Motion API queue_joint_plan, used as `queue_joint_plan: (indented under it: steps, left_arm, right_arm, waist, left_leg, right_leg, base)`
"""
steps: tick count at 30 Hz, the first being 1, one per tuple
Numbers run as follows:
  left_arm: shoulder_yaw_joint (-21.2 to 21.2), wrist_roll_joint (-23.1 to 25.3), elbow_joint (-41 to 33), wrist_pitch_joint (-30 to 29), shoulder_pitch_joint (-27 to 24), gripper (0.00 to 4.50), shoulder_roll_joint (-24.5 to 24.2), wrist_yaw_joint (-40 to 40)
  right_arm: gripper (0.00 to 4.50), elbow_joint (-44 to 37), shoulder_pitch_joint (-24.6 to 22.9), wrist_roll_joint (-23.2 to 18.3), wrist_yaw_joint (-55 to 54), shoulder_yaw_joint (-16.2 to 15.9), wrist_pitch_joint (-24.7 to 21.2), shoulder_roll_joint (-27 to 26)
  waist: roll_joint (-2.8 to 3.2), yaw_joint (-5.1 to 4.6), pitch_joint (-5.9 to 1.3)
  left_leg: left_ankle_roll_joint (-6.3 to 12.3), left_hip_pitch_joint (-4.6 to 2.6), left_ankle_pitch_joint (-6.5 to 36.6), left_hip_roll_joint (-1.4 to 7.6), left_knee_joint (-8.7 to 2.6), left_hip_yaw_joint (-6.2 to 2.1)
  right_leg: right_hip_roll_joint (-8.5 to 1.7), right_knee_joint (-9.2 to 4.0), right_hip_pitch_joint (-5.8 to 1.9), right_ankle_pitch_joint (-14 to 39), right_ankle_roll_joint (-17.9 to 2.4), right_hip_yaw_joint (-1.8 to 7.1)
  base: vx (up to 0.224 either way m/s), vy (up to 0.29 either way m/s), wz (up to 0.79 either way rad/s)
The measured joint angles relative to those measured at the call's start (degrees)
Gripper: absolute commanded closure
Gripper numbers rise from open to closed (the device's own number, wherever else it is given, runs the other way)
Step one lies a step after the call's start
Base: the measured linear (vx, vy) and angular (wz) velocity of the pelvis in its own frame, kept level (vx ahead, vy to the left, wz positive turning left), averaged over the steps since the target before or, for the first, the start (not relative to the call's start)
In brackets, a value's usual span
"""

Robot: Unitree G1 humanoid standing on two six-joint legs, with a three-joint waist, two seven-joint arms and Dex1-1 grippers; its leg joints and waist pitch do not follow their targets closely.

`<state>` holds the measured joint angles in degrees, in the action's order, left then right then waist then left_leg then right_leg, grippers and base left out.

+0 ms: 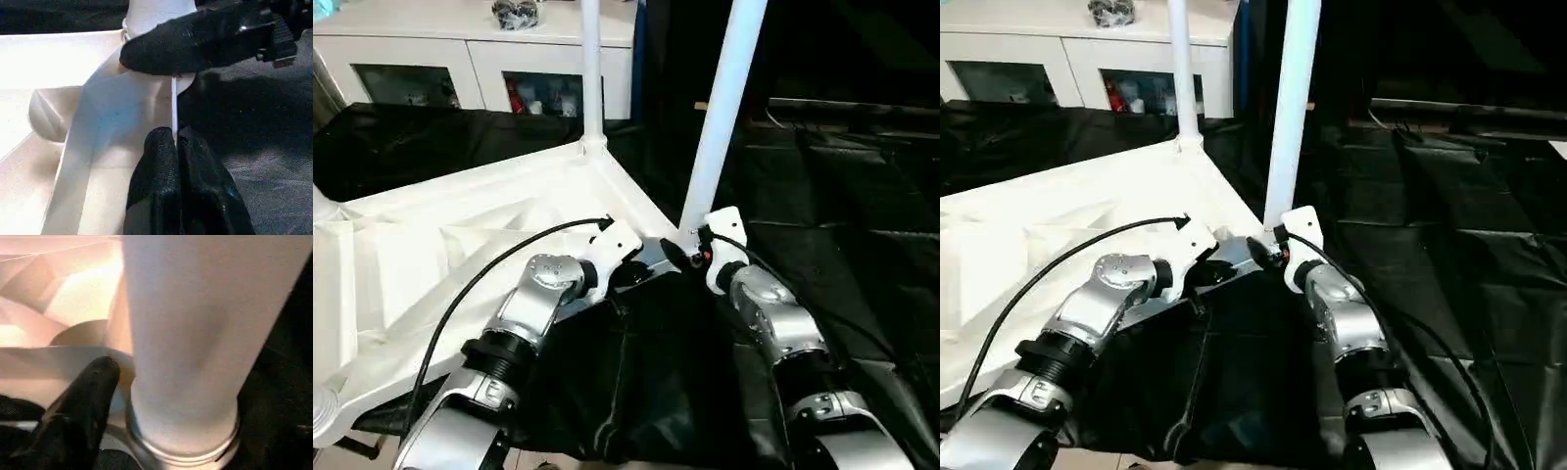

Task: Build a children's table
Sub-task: Rotate leg to tighten

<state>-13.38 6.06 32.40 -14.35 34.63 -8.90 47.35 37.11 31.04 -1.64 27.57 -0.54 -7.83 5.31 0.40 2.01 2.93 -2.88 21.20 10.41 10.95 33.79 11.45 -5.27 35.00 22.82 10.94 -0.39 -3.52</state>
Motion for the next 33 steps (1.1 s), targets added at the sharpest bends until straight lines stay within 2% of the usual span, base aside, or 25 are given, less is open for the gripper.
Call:
queue_joint_plan:
  steps: [1, 4, 8, 14, 17, 19, 20, 24, 26, 33]
  left_arm:
    - [0.01, -0.17, -0.25, 0.07, -0.18, 4.5, -0.39, 0.7]
    - [-0.17, -0.69, -0.72, 1.11, -0.49, 4.5, -2.05, 3.66]
    - [-1.21, -2.85, -1.96, 3.64, -1.54, 4.5, -5.95, 12.47]
    - [-1.74, -4.28, -2.22, 5.86, -2.08, 4.5, -8.66, 18.82]
    - [-2.22, -5.19, -2.7, 6.56, -2.64, 4.5, -10.1, 21.63]
    - [-2.4, -5.42, -2.78, 6.72, -2.74, 4.5, -10.63, 23.0]
    - [-2.47, -5.75, -2.85, 6.77, -2.86, 4.5, -10.98, 23.77]
    - [-2.62, -6.18, -2.85, 6.98, -2.91, 4.5, -11.5, 25.16]
    - [-2.66, -6.29, -2.85, 7.08, -2.94, 4.5, -11.66, 25.65]
    - [-2.67, -6.42, -3.61, 7.3, -3.48, 4.5, -12.24, 27.04]
  right_arm:
    - [0.35, -0.04, -0.11, 0.0, 1.43, -0.25, 0.32, 0.47]
    - [0.35, -0.62, -0.89, -0.06, 5.78, -2.08, 1.69, 2.33]
    - [0.35, -3.63, -2.65, -1.32, 17.44, -5.08, 2.33, 6.78]
    - [0.35, -7.75, -4.66, -2.49, 27.39, -7.53, 2.16, 11.26]
    - [0.71, -9.97, -5.78, -3.33, 31.53, -8.57, 1.63, 12.98]
    - [0.78, -10.55, -6.15, -3.62, 33.09, -9.02, 1.56, 13.77]
    - [1.0, -11.14, -6.32, -3.69, 34.09, -9.32, 1.49, 14.26]
    - [1.2, -11.84, -6.45, -3.74, 35.53, -9.8, 1.03, 15.04]
    - [1.51, -12.09, -6.54, -3.74, 35.99, -9.89, 0.97, 15.18]
    - [1.82, -13.06, -6.96, -4.32, 37.42, -10.36, 0.26, 15.58]
  waist:
    - [0.0, -0.02, 0.0]
    - [0.03, 0.08, 0.02]
    - [0.08, 0.16, 0.06]
    - [0.06, 0.92, 0.08]
    - [0.05, 1.33, 0.09]
    - [0.04, 1.54, 0.09]
    - [0.03, 1.6, 0.1]
    - [-0.01, 1.67, 0.12]
    - [-0.03, 1.69, 0.13]
    - [-0.08, 1.78, 0.14]
  left_leg:
    - [0.0, 0.0, 0.0, 0.0, -0.02, 0.0]
    - [0.0, 0.01, 0.0, 0.03, -0.1, 0.0]
    - [0.0, 0.12, 0.0, 0.03, -0.08, -0.01]
    - [0.0, 0.2, 0.0, 0.04, 0.03, 0.0]
    - [0.0, 0.19, 0.0, 0.05, 0.04, 0.0]
    - [0.0, 0.21, 0.0, 0.05, 0.05, 0.0]
    - [0.0, 0.21, 0.0, 0.05, 0.06, 0.0]
    - [0.0, 0.23, 0.0, 0.05, 0.09, 0.01]
    - [0.0, 0.23, 0.0, 0.05, 0.09, 0.01]
    - [0.01, 0.25, 0.0, 0.05, 0.09, 0.01]
  right_leg:
    - [0.01, 0.0, 0.01, 0.0, 0.0, 0.0]
    - [0.01, 0.0, 0.04, 0.0, 0.0, -0.05]
    - [0.01, -0.02, 0.11, 0.01, 0.01, -0.07]
    - [-0.01, -0.03, 0.11, 0.01, 0.01, -0.07]
    - [0.0, -0.02, 0.1, 0.01, 0.01, -0.07]
    - [-0.01, -0.02, 0.11, 0.01, 0.01, -0.08]
    - [-0.01, -0.02, 0.1, 0.01, 0.01, -0.07]
    - [-0.02, -0.02, 0.09, 0.01, 0.01, -0.07]
    - [-0.02, -0.02, 0.09, 0.01, 0.01, -0.07]
    - [-0.02, -0.02, 0.1, 0.01, 0.01, -0.07]
  base:
    - [0.0, 0.0, 0.0]
    - [0.0, 0.0, 0.0]
    - [0.0, 0.0, 0.0]
    - [0.0, 0.0, 0.0]
    - [0.0, 0.0, 0.0]
    - [0.0, 0.0, 0.0]
    - [0.0, 0.0, 0.0]
    - [0.0, 0.0, 0.0]
    - [0.0, 0.0, 0.0]
    - [0.0, 0.0, 0.0]
